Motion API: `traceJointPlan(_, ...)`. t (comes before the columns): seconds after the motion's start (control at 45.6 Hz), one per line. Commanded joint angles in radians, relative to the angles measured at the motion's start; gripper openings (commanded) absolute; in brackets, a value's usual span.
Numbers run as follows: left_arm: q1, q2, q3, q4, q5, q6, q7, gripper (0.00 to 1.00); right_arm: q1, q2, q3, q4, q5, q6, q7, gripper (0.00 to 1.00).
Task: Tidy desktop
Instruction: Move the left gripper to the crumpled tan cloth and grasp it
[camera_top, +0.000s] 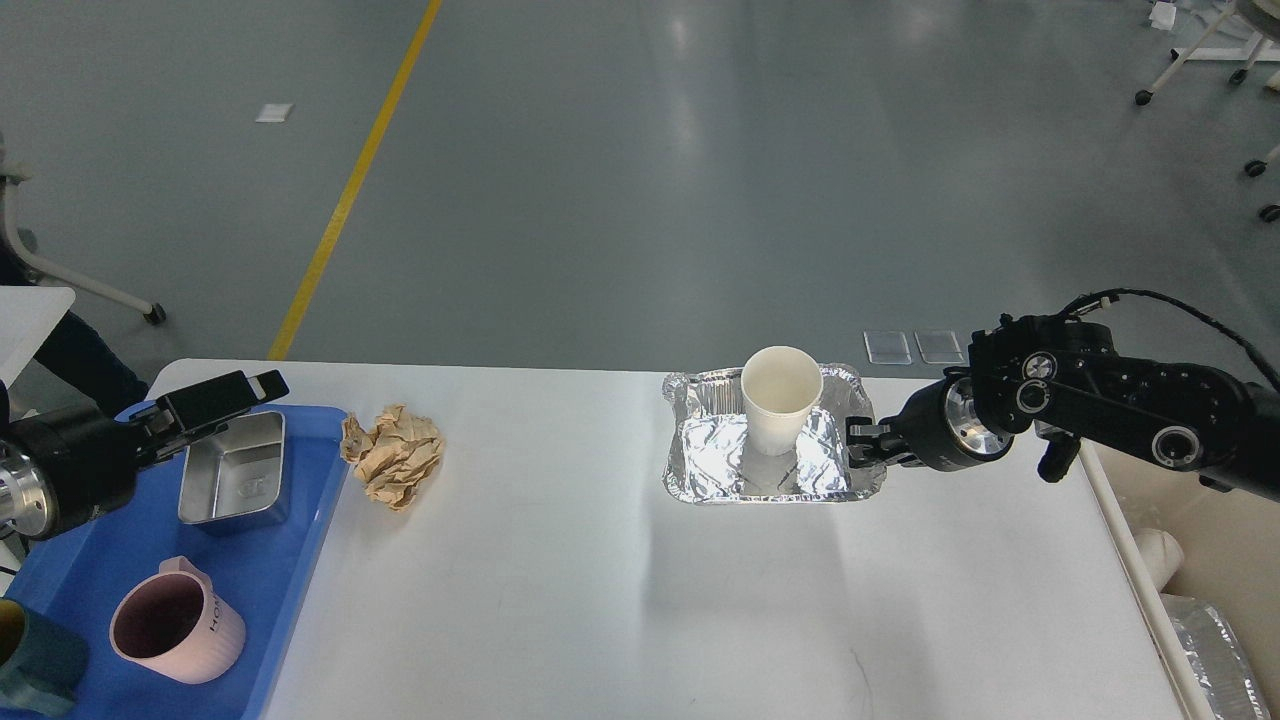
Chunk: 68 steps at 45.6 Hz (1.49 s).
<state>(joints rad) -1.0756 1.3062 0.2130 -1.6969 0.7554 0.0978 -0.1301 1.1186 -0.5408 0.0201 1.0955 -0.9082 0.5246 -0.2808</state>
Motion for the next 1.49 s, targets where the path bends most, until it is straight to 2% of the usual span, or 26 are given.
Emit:
traceJointPlan(0.0, 0.013, -0.057, 0.003, 0.081, -0.002, 0.005, 0.006, 0.92, 0.000, 0.001, 0.000, 0.001, 0.000, 0.000, 0.000, 0.00)
traceJointPlan(0.175, 0.046, -0.183, 0.006, 0.213, -0.002, 0.007, 0.006, 0.92, -0.002, -0.004, 0.000, 0.001, 0.000, 0.000, 0.000, 0.00)
traceJointPlan(0.526, 0.129, -0.461, 0.006, 0.563, -0.002, 0.005, 0.006, 0.92, -0.005, -0.019, 0.001, 0.006, 0.002, 0.000, 0.000, 0.00)
traceJointPlan(0.789, 0.141, -0.547, 0.011, 0.668, 0.010, -0.004, 0.007, 0.92, -0.008, -0.019, 0.006, 0.006, 0.002, 0.000, 0.002, 0.00)
traceJointPlan(1.031, 0.161, -0.671, 0.014, 0.819, 0.015, -0.030, 0.006, 0.92, -0.008, -0.027, 0.011, 0.007, 0.002, 0.000, 0.002, 0.00)
traceJointPlan(1.228, 0.174, -0.746, 0.016, 0.867, 0.016, -0.030, 0.006, 0.91, -0.013, -0.041, 0.052, 0.021, 0.003, 0.000, 0.003, 0.00)
traceJointPlan(1.382, 0.197, -0.783, 0.019, 0.872, 0.039, -0.030, 0.006, 0.83, -0.013, -0.041, 0.060, 0.023, 0.003, 0.000, 0.003, 0.00)
traceJointPlan(1.469, 0.204, -0.783, 0.034, 0.873, 0.067, -0.029, 0.007, 0.67, -0.014, -0.041, 0.060, 0.023, 0.003, 0.000, 0.003, 0.00)
